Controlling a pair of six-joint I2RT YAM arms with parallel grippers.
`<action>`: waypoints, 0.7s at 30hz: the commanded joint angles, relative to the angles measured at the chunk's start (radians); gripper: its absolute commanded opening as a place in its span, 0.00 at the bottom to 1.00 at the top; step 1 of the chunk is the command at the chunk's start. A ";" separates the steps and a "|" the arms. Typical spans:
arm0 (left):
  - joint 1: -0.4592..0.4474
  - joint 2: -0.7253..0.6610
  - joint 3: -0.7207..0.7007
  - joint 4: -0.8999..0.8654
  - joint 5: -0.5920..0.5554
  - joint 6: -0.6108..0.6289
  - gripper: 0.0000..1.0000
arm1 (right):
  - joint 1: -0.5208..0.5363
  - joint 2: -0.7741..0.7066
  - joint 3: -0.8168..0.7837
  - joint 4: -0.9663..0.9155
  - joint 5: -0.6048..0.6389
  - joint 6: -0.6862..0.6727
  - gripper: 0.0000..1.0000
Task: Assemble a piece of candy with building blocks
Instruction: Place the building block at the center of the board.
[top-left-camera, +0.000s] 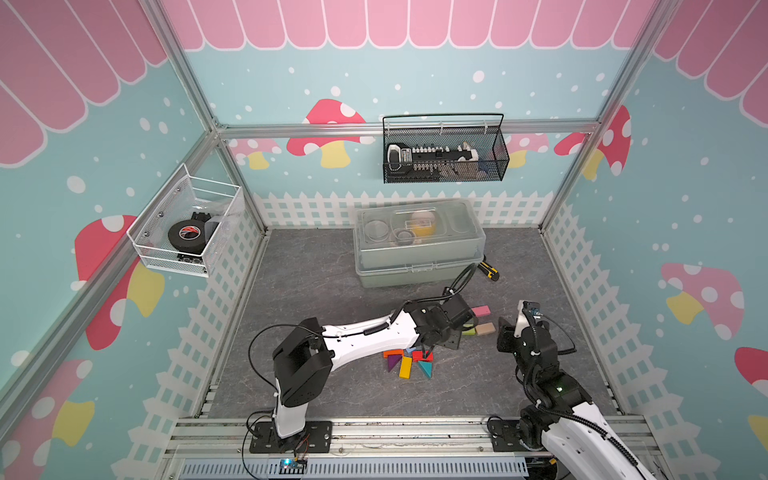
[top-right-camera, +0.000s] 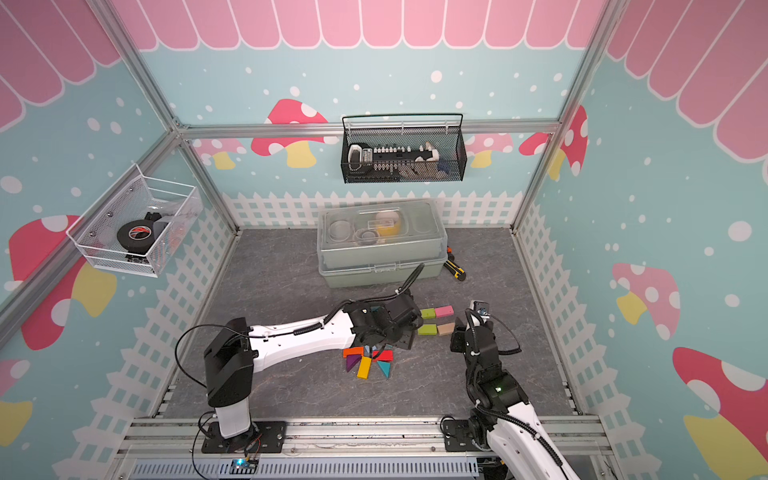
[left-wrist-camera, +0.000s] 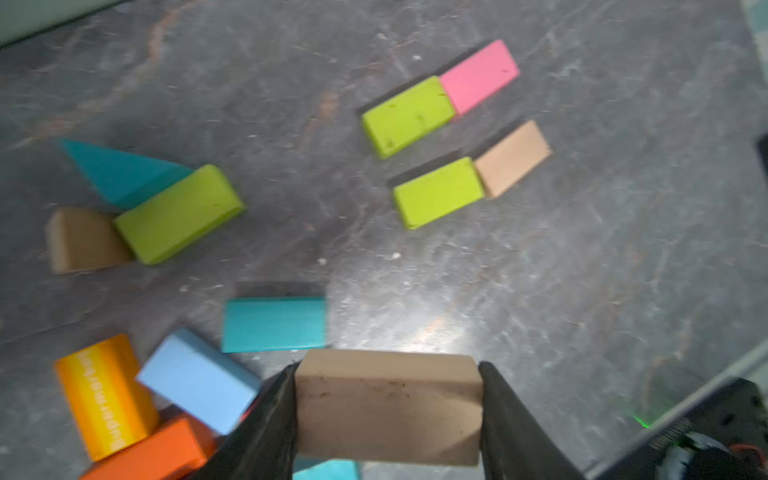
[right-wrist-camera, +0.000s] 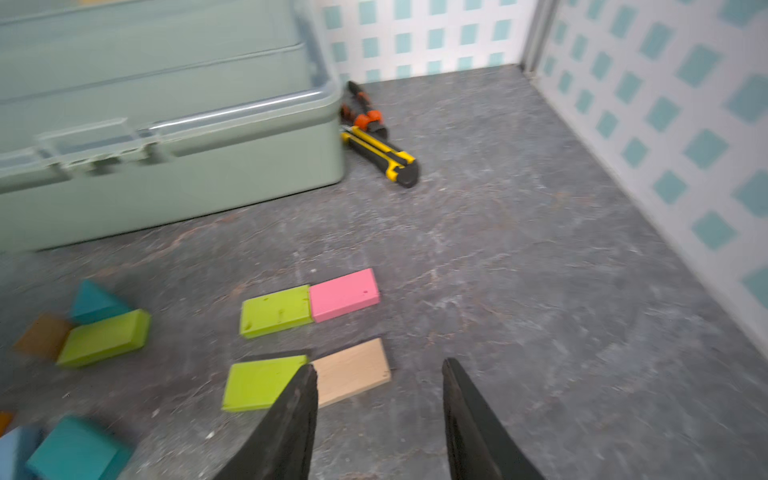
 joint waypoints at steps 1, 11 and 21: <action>-0.031 0.099 0.074 0.024 0.043 -0.121 0.47 | -0.008 -0.014 0.030 -0.056 0.241 0.083 0.49; -0.089 0.290 0.248 0.019 0.045 -0.305 0.45 | -0.088 0.046 0.078 -0.036 0.331 0.120 0.49; -0.095 0.434 0.431 -0.069 0.027 -0.365 0.43 | -0.226 0.127 0.126 -0.001 0.211 0.154 0.48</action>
